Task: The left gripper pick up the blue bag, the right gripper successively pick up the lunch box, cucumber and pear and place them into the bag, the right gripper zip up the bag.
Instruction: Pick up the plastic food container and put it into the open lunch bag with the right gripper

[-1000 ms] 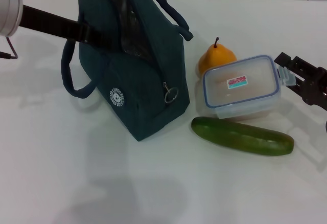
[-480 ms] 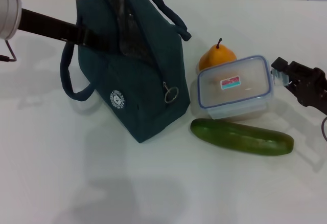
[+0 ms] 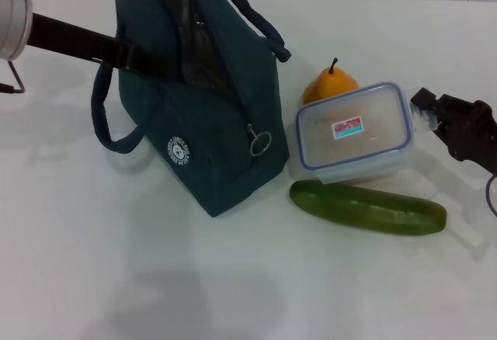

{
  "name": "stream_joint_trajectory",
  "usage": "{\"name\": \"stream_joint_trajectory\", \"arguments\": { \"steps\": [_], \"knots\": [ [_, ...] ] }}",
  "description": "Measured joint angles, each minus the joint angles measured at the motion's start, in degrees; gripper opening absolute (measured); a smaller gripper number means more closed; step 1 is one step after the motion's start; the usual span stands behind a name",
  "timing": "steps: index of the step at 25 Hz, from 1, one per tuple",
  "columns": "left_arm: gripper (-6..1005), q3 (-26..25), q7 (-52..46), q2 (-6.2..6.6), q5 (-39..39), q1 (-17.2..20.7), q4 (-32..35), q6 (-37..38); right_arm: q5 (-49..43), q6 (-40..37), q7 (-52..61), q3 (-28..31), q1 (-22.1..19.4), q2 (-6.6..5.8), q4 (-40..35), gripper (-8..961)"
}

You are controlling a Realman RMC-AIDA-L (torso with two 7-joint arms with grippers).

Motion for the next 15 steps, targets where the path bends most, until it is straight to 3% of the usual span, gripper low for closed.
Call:
{"name": "stream_joint_trajectory", "arguments": {
  "steps": [15],
  "knots": [
    [41,-0.06,0.01,-0.31,-0.07,0.09,0.04,0.16,4.98,-6.77,1.16,0.19,-4.97,-0.12,-0.01,94]
  ]
}}
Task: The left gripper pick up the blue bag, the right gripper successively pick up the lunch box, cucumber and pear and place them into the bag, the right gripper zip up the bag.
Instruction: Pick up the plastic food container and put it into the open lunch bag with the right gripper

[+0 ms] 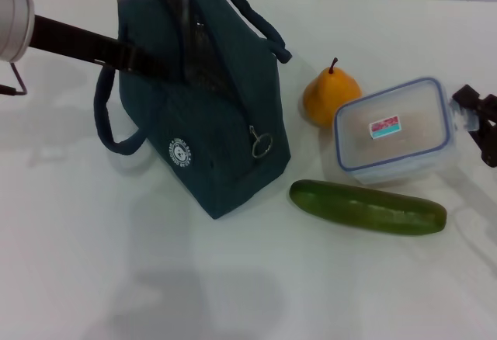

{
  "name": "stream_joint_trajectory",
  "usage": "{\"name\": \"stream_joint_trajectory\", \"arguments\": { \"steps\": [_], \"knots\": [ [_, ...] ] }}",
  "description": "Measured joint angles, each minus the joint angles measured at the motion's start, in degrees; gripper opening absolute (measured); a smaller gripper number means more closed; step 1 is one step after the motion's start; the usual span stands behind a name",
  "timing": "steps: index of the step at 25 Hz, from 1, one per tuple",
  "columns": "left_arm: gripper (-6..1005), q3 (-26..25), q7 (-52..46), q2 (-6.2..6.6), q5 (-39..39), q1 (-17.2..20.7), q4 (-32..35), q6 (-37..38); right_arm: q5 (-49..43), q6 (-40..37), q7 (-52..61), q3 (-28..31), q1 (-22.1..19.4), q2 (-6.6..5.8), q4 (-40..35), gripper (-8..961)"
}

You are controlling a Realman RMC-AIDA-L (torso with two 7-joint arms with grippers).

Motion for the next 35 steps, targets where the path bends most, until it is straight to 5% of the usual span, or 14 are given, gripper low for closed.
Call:
{"name": "stream_joint_trajectory", "arguments": {
  "steps": [35],
  "knots": [
    [41,0.32,1.31,0.33,-1.65,-1.1,2.71,1.43,9.34,-8.6,4.25,0.1,-1.62,0.29,3.65,94]
  ]
}}
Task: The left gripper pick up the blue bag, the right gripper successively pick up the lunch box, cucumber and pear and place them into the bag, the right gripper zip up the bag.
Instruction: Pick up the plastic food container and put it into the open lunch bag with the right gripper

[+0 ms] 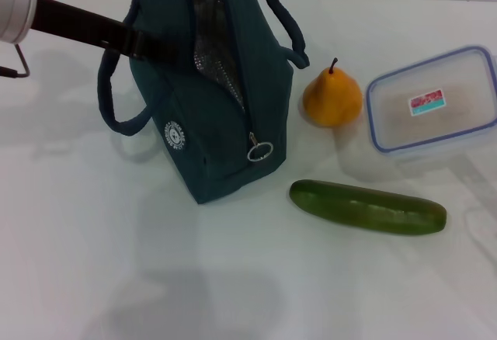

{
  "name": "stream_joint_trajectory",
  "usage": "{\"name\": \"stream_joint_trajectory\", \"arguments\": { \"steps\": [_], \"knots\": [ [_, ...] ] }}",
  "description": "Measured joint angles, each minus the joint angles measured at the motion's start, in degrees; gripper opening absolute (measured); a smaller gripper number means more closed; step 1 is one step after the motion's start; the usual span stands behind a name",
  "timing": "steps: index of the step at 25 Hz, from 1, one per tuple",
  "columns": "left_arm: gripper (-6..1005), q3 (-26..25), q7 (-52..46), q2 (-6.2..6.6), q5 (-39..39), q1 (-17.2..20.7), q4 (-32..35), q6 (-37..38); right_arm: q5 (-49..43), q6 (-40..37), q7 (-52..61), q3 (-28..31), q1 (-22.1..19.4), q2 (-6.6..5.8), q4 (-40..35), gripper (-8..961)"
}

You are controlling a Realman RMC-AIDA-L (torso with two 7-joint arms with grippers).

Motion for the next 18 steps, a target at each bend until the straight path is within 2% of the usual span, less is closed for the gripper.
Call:
{"name": "stream_joint_trajectory", "arguments": {
  "steps": [18],
  "knots": [
    [41,0.02,0.36,-0.29,0.23,-0.14,-0.02,-0.01,-0.02,0.29,0.78,0.0,-0.44,0.0,0.76,94]
  ]
}}
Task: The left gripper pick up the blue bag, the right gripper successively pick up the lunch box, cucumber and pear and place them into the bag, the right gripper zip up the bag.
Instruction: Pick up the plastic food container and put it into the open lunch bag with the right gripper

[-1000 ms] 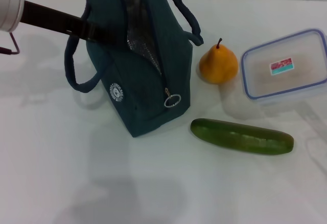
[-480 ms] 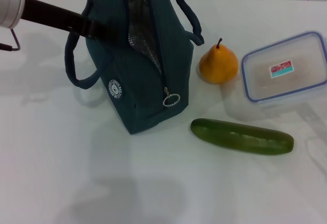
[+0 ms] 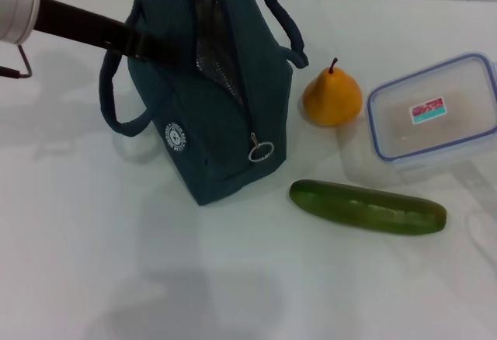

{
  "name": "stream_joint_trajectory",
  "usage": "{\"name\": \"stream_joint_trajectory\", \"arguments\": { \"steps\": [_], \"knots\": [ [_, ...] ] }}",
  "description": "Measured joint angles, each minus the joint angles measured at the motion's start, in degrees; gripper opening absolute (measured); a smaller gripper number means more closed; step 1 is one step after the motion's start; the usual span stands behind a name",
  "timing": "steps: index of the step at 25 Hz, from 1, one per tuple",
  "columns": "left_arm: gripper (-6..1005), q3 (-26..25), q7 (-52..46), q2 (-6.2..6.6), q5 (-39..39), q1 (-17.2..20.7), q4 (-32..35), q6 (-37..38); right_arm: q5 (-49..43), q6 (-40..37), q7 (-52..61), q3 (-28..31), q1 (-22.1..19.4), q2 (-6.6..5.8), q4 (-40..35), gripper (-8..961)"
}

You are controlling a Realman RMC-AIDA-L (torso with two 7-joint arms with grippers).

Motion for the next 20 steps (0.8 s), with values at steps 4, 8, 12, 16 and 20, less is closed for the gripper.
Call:
{"name": "stream_joint_trajectory", "arguments": {
  "steps": [4,8,12,16,20],
  "knots": [
    [41,0.0,0.0,0.02,0.02,0.0,0.0,0.0,-0.01,-0.11,0.01,0.27,-0.09,0.0,0.07,94],
    [41,0.0,0.2,-0.02,0.13,0.0,0.0,0.0,-0.02,0.11,0.0,0.52,-0.1,0.0,0.16,94],
    [41,0.0,0.58,-0.12,0.17,0.0,-0.02,0.0,-0.26,0.96,-0.28,0.53,-0.09,0.0,0.16,94],
    [41,0.0,0.98,-0.12,0.25,0.0,-0.21,0.0,-0.42,1.45,-0.41,0.46,-0.1,0.0,0.16,94],
    [41,0.0,1.21,-0.11,0.26,0.0,-0.37,0.0,-0.29,0.63,0.29,0.5,-0.09,0.0,0.25,94]
  ]
}}
